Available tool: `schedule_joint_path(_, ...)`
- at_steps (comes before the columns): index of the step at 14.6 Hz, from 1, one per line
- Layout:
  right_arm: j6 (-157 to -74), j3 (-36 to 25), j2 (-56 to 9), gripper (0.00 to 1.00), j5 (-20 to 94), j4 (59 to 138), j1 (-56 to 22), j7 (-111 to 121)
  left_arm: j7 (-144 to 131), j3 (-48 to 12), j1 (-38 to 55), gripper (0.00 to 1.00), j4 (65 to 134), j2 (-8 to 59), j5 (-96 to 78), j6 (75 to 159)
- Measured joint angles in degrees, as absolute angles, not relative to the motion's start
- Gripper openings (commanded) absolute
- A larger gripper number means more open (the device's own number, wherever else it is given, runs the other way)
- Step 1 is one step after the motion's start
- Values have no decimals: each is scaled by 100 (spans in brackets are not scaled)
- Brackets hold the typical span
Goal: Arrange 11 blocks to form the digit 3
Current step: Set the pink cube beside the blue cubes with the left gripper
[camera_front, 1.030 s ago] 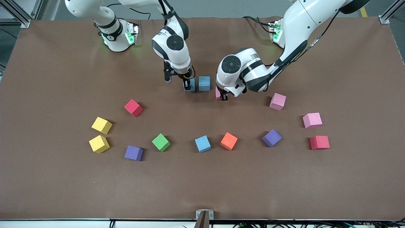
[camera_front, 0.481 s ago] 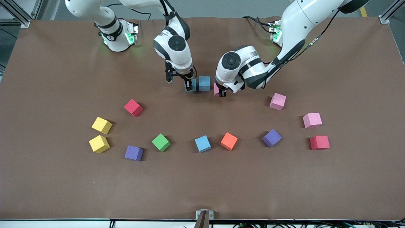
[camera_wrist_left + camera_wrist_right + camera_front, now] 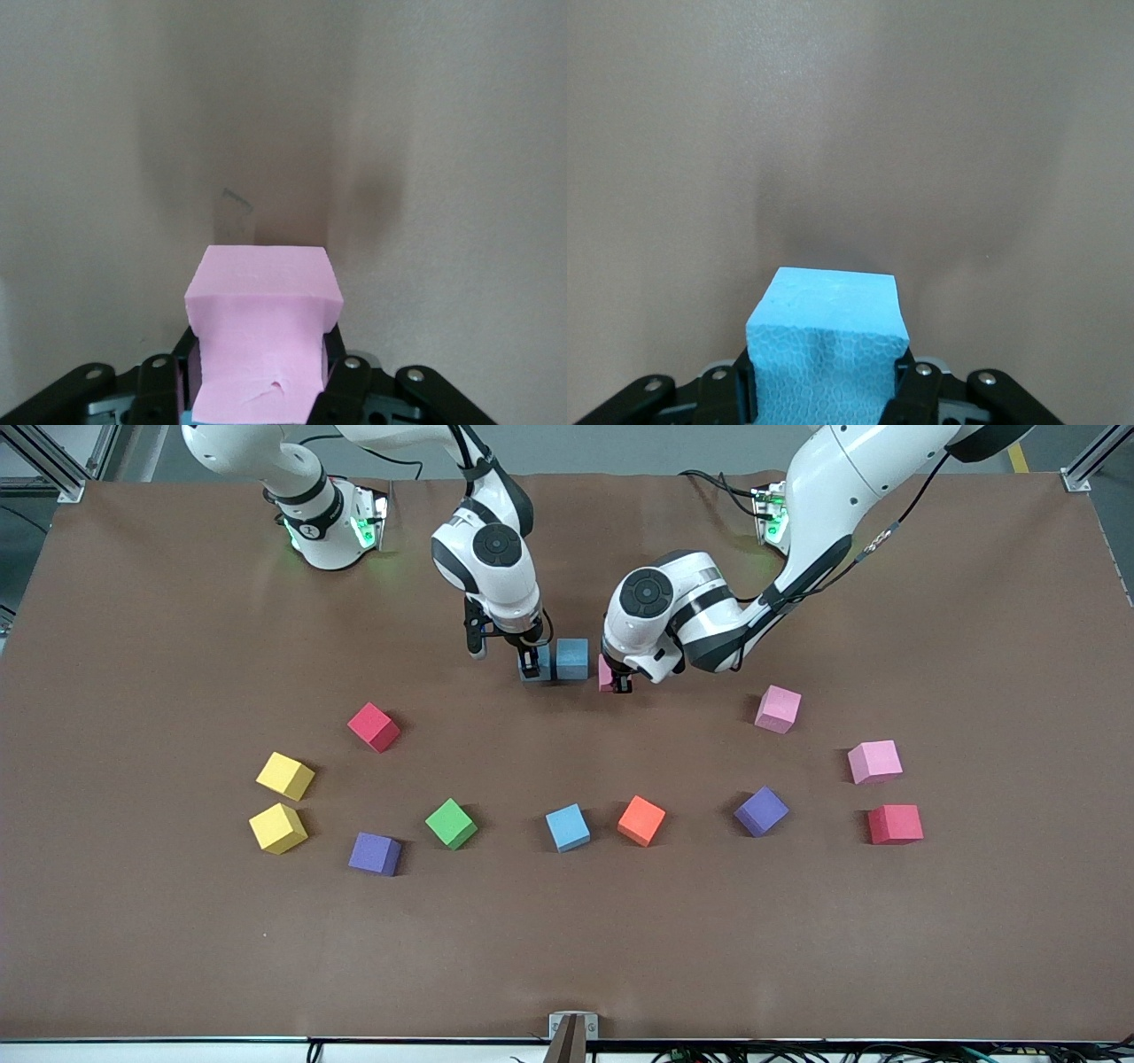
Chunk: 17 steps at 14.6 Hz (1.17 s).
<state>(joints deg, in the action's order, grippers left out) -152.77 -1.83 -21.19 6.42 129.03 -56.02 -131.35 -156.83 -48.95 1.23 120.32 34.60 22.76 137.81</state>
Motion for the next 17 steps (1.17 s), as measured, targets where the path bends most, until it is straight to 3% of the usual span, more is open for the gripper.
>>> schedule_joint_path(17,-15249,-183,-2176,0,642,12809,-5656,-13135,-15744,-5050,131,20,12162,3463,2230,13963)
